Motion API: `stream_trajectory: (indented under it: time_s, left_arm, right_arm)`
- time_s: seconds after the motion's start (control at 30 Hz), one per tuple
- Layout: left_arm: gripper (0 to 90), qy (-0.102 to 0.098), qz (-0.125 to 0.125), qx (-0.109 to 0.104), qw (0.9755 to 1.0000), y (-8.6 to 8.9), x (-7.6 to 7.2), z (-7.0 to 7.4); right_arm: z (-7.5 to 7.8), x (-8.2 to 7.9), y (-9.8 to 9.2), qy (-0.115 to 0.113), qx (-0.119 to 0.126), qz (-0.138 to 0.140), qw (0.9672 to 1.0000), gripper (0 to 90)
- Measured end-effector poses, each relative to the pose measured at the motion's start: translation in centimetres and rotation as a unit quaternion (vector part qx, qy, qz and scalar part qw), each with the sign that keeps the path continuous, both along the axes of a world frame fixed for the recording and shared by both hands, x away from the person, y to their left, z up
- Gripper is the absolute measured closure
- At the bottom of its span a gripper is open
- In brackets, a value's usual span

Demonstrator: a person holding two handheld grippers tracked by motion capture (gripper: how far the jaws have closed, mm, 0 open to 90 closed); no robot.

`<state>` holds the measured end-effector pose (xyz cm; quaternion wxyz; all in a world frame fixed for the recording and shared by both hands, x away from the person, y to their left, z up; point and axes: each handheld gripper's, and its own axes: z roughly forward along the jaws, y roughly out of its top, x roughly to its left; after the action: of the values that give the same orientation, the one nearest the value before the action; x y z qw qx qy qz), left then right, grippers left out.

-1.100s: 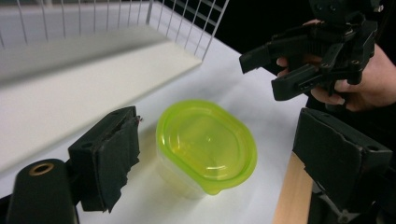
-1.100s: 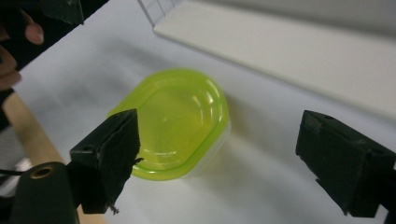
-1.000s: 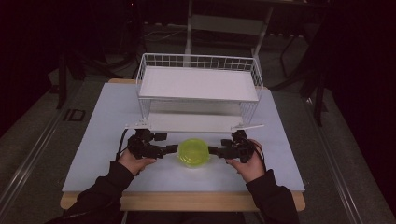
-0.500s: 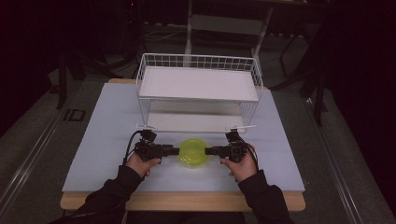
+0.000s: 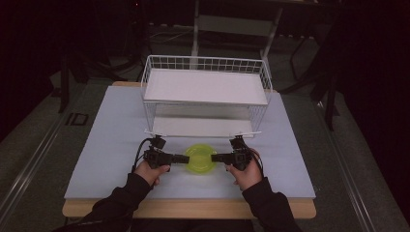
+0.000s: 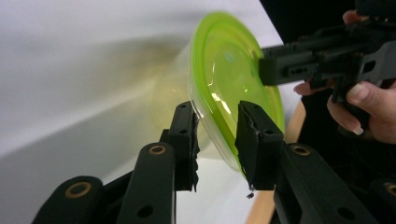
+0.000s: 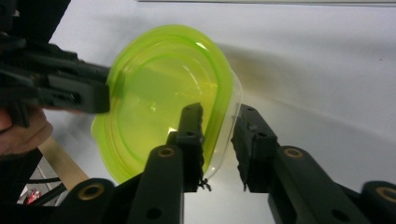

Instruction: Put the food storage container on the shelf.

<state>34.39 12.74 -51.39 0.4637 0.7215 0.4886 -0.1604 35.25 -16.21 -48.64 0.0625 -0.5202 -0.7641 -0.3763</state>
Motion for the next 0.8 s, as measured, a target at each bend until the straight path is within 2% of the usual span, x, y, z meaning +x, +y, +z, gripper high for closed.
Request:
stream_trajectory:
  time_s: [0.1,0.17,0.23,0.3,0.4,0.5,0.7,0.8]
  left_arm:
    - [72.3,0.015,0.011,-0.006,0.9998,0.0,-0.2,0.0]
    - [75.3,0.012,0.014,-0.007,0.9998,0.0,-0.4,0.3]
    - [79.9,0.001,0.025,0.010,0.9996,-0.1,-0.8,0.6]
    - [82.1,-0.001,0.032,0.006,0.9995,-0.1,-0.9,0.8]
    - [82.5,-0.017,0.037,0.010,0.9991,-0.2,-1.4,1.4]
    - [82.6,-0.020,0.043,0.007,0.9989,-0.2,-1.6,2.1]
    - [82.7,-0.038,0.043,0.000,0.9983,0.1,-2.1,4.4]
    - [82.7,-0.050,0.045,-0.004,0.9977,0.3,-2.3,5.5]
  right_arm:
    - [0.1,-0.3,0.1,-0.005,0.001,-0.003,1.0000,74.1]
    - [0.2,-0.5,0.0,-0.007,0.004,-0.008,0.9999,76.5]
    - [0.6,-0.7,0.0,-0.017,0.005,-0.014,0.9997,79.5]
    - [0.8,-1.0,0.3,-0.026,-0.007,-0.006,0.9996,79.7]
    - [1.0,-1.3,0.4,-0.037,-0.012,-0.006,0.9992,79.6]
    - [1.6,-1.4,0.4,-0.048,-0.010,-0.009,0.9988,79.6]
    - [3.8,-2.3,0.6,-0.089,-0.011,-0.008,0.9959,79.6]
    - [5.2,-2.7,0.8,-0.114,-0.015,-0.007,0.9934,79.6]
